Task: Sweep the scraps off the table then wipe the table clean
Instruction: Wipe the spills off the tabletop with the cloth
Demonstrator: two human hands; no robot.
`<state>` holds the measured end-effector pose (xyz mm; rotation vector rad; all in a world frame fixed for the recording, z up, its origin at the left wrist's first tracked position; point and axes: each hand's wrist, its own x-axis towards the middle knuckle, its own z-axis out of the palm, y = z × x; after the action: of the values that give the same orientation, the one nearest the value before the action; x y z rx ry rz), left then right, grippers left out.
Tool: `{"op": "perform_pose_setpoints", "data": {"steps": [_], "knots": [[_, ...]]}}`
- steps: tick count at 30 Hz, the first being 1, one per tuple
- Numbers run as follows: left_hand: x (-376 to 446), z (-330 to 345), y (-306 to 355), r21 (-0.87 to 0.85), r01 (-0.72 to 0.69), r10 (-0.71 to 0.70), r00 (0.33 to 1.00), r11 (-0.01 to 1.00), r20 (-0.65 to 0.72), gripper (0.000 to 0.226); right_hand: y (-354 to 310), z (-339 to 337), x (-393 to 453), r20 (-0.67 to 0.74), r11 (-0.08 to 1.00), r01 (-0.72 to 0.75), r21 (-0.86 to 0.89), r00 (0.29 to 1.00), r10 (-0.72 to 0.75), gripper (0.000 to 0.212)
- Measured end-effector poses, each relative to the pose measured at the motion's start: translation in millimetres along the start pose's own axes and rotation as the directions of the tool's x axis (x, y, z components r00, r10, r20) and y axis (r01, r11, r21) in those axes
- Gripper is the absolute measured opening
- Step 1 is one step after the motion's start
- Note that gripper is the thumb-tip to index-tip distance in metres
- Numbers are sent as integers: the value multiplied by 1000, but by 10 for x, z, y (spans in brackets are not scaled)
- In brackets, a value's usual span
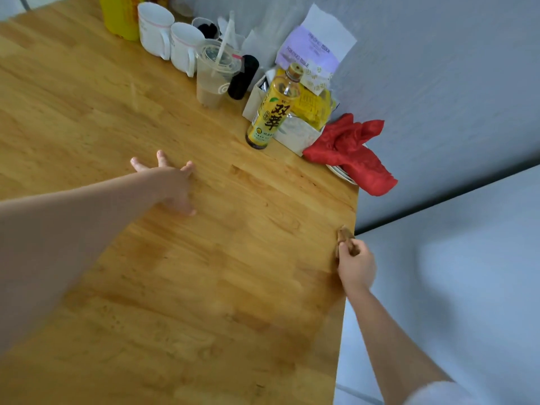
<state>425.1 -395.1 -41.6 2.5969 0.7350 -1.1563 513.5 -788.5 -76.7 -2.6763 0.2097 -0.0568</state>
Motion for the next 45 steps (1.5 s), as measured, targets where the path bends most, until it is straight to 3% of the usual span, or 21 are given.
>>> {"op": "perform_pose_setpoints", "data": {"steps": [2,4,8,9,13,16,18,20,23,24,29,33,35,37,38,39,40,41,43,44,45], "knots": [[-49,-19,3,3,10,-10,1000,1000,-8,119,-62,119,-198,-49,998,56,11,997,-55,25],[-114,-6,36,-8,17,-17,999,1000,-36,114,-60,211,-856,73,940,341,25,937,-342,30],[-427,303,217,-48,1,-8,991,999,-132,96,489,31,-1805,451,635,730,254,491,-745,13],[-504,415,252,-46,-23,17,993,999,-118,99,559,-69,-1649,475,642,711,289,475,-740,14],[-712,664,270,-56,-51,49,998,997,-44,114,275,-126,-404,285,911,408,50,869,-405,16],[-765,609,304,-74,-52,49,998,996,-40,116,-102,41,-66,126,977,204,55,970,-210,20],[-789,600,296,-87,-55,52,998,995,-35,115,-75,143,-426,102,978,208,31,972,-210,20],[-796,616,292,-99,-59,56,998,993,-42,115,163,78,-1130,202,908,417,29,887,-414,20],[-810,599,294,-102,-58,54,998,993,-40,116,685,-183,-1784,518,695,702,155,542,-662,29],[-815,597,300,-101,-59,55,998,993,-39,116,790,-257,-1654,538,665,721,196,487,-688,29],[-837,597,318,-83,-62,59,998,995,-34,114,399,-210,-301,268,937,350,19,901,-342,14],[-862,582,324,-64,-49,47,999,997,-22,114,-165,100,-407,161,979,204,20,966,-205,22],[-873,582,331,-80,-54,52,998,995,-23,114,-211,216,-1045,349,891,451,41,830,-436,25],[-875,583,296,-92,-64,61,998,994,-34,114,-122,209,-1842,544,671,686,283,461,-701,27],[-878,581,280,-94,-70,67,997,993,-36,114,-61,174,-2071,613,563,716,412,239,-753,28],[-876,583,277,-95,-75,72,997,993,-33,114,-27,154,-2073,627,498,714,492,107,-772,29],[-864,588,267,-98,-76,73,997,992,-33,114,-59,152,-1914,639,512,702,495,105,-762,29],[-851,590,280,-101,-70,67,997,992,-34,113,-120,156,-1655,646,585,699,412,229,-728,29],[-808,597,261,-111,-61,58,998,992,-28,115,-347,195,-1080,488,826,539,166,683,-543,24],[-782,607,250,-109,-62,60,998,992,-21,116,-462,201,-844,331,945,306,115,885,-327,25],[-746,617,247,-101,-60,59,998,993,-14,117,-556,253,-708,197,990,41,135,978,-67,27]]}}
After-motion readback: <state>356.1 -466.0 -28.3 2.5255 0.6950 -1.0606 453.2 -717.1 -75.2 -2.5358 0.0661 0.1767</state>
